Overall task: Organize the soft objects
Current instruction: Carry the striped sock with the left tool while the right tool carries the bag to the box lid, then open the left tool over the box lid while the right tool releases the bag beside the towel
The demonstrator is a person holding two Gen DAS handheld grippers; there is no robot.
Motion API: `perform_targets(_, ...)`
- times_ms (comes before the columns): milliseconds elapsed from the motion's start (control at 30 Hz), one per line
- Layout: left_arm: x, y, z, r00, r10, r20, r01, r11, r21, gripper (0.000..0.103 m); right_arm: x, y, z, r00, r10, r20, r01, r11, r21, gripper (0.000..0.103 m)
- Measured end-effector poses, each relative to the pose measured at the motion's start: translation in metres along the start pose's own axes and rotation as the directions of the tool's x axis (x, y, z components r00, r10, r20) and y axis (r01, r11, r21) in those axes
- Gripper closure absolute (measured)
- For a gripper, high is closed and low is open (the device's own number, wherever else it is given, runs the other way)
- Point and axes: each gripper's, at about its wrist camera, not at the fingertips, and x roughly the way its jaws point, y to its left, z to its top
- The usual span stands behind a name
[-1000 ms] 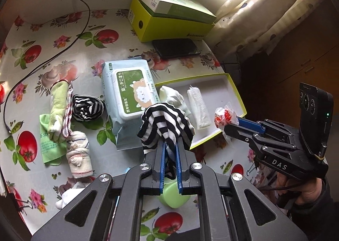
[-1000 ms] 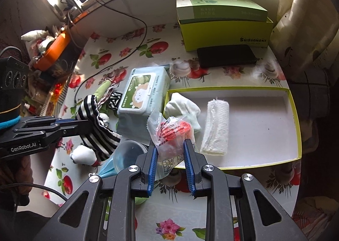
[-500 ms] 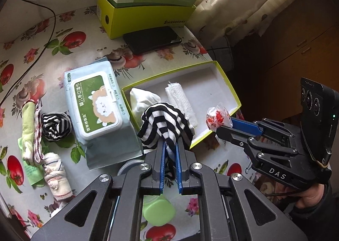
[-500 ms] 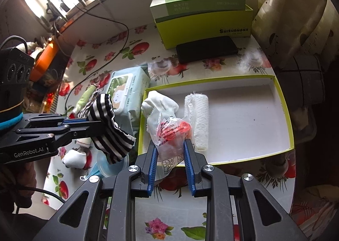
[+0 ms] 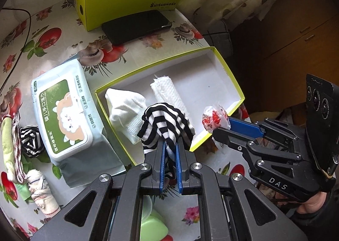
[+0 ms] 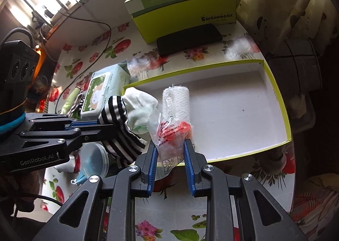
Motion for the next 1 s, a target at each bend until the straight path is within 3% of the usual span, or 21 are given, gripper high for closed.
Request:
perform_targets(367, 0.034, 0.011, 0.006, 0.997, 0.034, -0.071, -0.037, 0.998, -0.043, 0.094, 0.018, -0.001, 0.005, 0.999, 0.003, -0.034, -0.003, 1.000, -0.005, 0.080)
perform_targets(500, 0.039, 0.015, 0.002, 0.994, 0.031, -0.107, -0.038, 0.997, -0.067, 0.087, 0.027, -0.003, 0.006, 0.999, -0.001, -0.052, 0.001, 1.000, -0.004, 0.080)
perform_targets(667, 0.026, 0.017, 0.000, 0.998, 0.015, -0.068, -0.021, 0.996, -0.090, 0.072, 0.039, -0.002, 0.006, 0.997, -0.005, -0.081, 0.004, 1.000, -0.015, 0.080)
perform_targets(1000, -0.007, 0.030, 0.001, 1.000, 0.022, 0.011, -0.020, 0.991, -0.135, 0.072, 0.053, 0.011, 0.010, 0.993, 0.018, -0.117, -0.025, 0.998, -0.060, 0.073)
